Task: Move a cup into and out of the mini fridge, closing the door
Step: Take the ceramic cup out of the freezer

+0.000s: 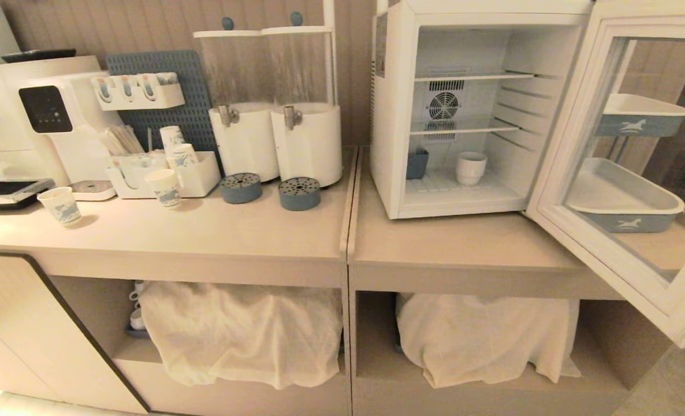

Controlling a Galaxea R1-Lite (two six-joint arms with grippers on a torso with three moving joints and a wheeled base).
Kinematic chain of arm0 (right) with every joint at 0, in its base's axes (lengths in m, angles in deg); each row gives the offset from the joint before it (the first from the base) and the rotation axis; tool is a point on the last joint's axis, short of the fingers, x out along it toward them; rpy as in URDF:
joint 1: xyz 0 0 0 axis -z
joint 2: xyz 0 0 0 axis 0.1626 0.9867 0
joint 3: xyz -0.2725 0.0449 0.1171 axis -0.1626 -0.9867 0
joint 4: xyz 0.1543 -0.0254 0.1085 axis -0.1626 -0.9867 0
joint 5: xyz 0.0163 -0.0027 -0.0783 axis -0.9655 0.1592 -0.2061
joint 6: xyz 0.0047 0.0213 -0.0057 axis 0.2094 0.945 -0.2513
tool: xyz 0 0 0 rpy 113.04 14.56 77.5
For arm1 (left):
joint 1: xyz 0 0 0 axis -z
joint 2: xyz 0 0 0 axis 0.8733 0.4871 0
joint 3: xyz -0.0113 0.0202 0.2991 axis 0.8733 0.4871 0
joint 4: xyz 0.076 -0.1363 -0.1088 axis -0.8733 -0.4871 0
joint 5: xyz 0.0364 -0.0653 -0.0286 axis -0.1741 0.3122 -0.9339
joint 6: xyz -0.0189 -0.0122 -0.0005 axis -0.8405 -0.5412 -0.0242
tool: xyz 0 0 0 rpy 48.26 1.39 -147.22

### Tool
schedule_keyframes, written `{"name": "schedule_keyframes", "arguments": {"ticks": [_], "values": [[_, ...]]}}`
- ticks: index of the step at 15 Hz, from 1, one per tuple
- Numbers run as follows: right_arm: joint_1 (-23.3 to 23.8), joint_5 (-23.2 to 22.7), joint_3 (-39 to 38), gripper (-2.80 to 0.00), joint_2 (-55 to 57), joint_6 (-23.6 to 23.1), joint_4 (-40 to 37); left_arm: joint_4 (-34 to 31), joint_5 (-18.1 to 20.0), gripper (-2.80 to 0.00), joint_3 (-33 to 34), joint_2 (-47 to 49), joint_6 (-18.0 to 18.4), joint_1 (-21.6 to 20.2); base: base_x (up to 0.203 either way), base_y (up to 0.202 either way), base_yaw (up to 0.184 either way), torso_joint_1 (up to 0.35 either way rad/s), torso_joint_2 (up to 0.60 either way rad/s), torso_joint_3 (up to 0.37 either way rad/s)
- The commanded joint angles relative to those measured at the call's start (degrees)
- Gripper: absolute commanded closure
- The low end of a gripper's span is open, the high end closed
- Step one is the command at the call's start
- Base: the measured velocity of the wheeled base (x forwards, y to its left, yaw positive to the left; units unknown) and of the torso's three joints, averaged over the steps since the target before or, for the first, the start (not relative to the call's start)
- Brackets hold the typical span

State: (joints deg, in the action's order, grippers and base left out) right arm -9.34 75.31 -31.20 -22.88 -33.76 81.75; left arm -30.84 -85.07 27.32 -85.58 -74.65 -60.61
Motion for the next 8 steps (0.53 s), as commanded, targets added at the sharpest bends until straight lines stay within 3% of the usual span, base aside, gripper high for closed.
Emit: {"name": "schedule_keyframes", "arguments": {"ticks": [1, 5, 8], "values": [[-0.02, -0.01, 0.01, 0.00, 0.08, 0.01, -0.08, 0.12, 0.01, 0.00, 2.29, -0.26, -0.05, 0.02, 0.000, 0.194, 0.002, 0.005, 0.00, 0.002], [-0.02, -0.01, 0.01, 0.00, 0.08, 0.01, -0.08, 0.56, 0.09, 0.00, 2.29, -0.26, -0.40, 0.02, 0.000, 0.151, 0.001, 0.003, 0.00, 0.004], [-0.02, -0.01, 0.01, 0.00, 0.08, 0.01, -0.08, 0.56, -0.08, 0.00, 2.29, -0.26, -0.14, 0.02, 0.000, 0.000, 0.000, 0.000, 0.00, 0.000]]}}
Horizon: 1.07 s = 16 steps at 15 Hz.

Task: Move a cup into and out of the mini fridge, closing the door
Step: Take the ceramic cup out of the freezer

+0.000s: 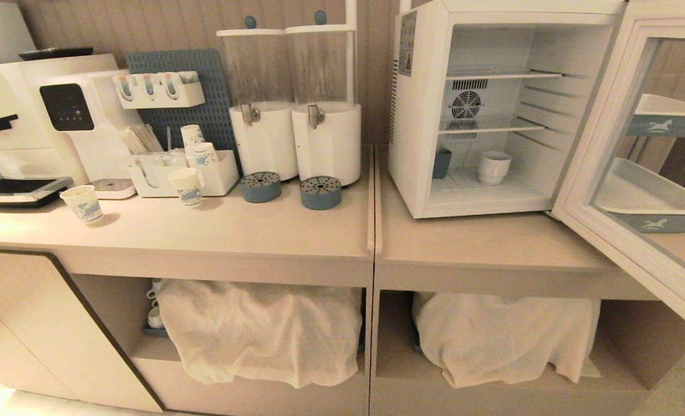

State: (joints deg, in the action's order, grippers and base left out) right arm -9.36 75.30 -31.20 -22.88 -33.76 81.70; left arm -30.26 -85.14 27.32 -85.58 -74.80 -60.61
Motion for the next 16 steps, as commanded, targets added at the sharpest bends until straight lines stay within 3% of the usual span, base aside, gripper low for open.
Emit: {"name": "schedule_keyframes", "arguments": {"ticks": [1, 5, 16], "values": [[0.00, 0.00, 0.01, 0.00, 0.08, 0.01, -0.03, 0.07, -0.01, 0.00, 2.29, -0.26, 0.02, 0.02, 0.000, 0.000, 0.000, 0.000, 0.00, 0.000], [0.00, 0.00, 0.01, 0.00, 0.08, 0.01, -0.03, -0.09, 0.08, 0.00, 2.29, -0.26, 0.02, 0.02, 0.013, 0.000, 0.002, 0.001, 0.00, 0.000], [0.00, 0.00, 0.01, 0.00, 0.08, 0.01, -0.03, -0.01, -0.01, 0.00, 2.29, -0.26, 0.02, 0.02, 0.187, 0.000, 0.001, 0.005, 0.00, 0.001]]}}
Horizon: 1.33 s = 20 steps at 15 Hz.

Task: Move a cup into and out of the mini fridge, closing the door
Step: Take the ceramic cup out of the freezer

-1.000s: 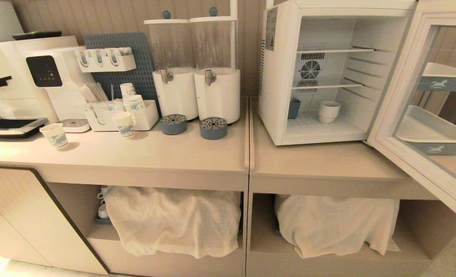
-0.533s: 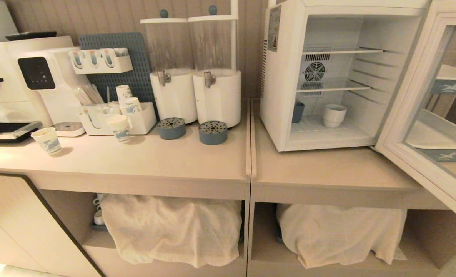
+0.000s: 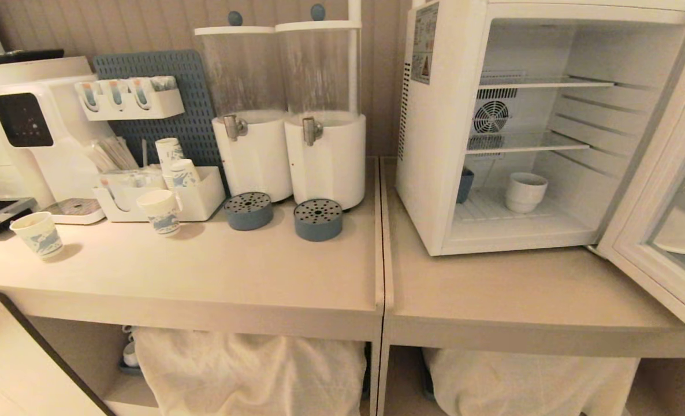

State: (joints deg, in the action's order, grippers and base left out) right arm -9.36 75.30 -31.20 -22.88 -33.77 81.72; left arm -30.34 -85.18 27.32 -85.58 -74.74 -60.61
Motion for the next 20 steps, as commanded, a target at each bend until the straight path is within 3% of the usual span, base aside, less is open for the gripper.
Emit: {"name": "schedule_keyframes", "arguments": {"ticks": [1, 6, 17, 19, 20], "values": [[0.00, -0.01, 0.01, 0.00, 0.08, 0.02, -0.06, 0.06, 0.03, 0.00, 2.29, -0.26, -0.04, 0.02, 0.190, 0.000, 0.001, 0.004, 0.01, 0.000], [0.00, -0.01, 0.01, 0.00, 0.01, 0.02, -0.06, 0.24, 0.12, 0.00, 2.29, -0.26, -1.33, -0.04, 0.165, 0.000, 0.001, 0.002, 0.00, 0.003], [0.00, 0.16, 0.27, 0.00, -0.01, -0.06, 1.75, 0.32, -0.15, 0.00, 2.29, -0.26, -2.77, 0.02, 0.000, 0.000, 0.000, 0.000, 0.00, 0.000], [0.00, 0.90, 5.05, 0.00, 0.13, -0.05, 2.31, 0.31, -0.06, 0.00, 2.29, -0.26, -2.68, 0.02, 0.000, 0.000, 0.000, 0.000, 0.00, 0.000], [0.00, 0.91, 11.27, 0.00, 1.12, -0.26, 0.48, 0.32, -0.06, 0.00, 2.29, -0.26, -2.59, 0.02, 0.000, 0.000, 0.000, 0.000, 0.00, 0.000]]}}
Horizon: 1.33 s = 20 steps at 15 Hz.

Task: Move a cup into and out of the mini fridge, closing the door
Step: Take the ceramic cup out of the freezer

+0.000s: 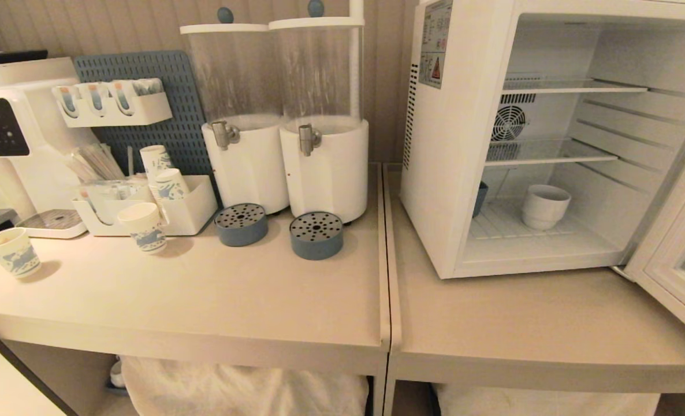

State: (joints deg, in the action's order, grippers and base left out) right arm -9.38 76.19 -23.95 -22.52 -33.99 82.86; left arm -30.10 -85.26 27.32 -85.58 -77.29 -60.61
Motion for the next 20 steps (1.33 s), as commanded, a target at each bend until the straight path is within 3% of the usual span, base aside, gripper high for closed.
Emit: {"name": "schedule_keyframes", "arguments": {"ticks": [1, 3, 6, 9, 13, 15, 20], "values": [[0.02, -0.21, 10.18, 0.00, 2.13, -0.27, -2.49, 0.09, 0.03, 0.00, 2.29, -0.26, -0.04, 0.02, 0.000, 0.000, 0.000, 0.000, 0.00, 0.000], [0.06, -0.93, 19.54, 0.00, 9.76, -0.73, -3.98, 0.09, 0.03, 0.00, 2.29, -0.26, -0.13, 0.02, 0.000, 0.000, 0.000, 0.000, 0.00, 0.000], [0.21, -1.19, 27.33, 0.00, 25.49, -2.37, -0.03, 0.09, 0.03, 0.00, 2.29, -0.26, -0.22, -0.01, 0.000, 0.000, 0.000, 0.000, 0.00, 0.000], [0.17, -1.69, 31.88, 0.00, 40.74, -3.18, 3.60, 0.09, 0.03, 0.00, 2.29, -0.26, -0.22, 0.02, 0.000, 0.000, 0.000, 0.000, 0.00, 0.000], [-0.72, -2.00, 32.52, 0.00, 57.66, -3.51, 14.14, 0.09, 0.03, 0.00, 2.29, -0.26, -0.48, 0.02, 0.000, 0.000, 0.000, 0.000, 0.00, 0.000], [-1.54, -2.12, 30.22, 0.00, 64.46, -3.55, 22.07, 0.35, -0.06, 0.00, 2.29, -0.26, -0.57, -0.07, 0.000, 0.000, 0.000, 0.000, 0.00, 0.000], [-3.42, -1.64, 20.21, 0.00, 86.08, -4.22, 56.79, 0.35, -0.06, 0.00, 2.29, -0.26, -0.57, 0.01, 0.000, 0.000, 0.000, 0.000, 0.00, 0.000]]}}
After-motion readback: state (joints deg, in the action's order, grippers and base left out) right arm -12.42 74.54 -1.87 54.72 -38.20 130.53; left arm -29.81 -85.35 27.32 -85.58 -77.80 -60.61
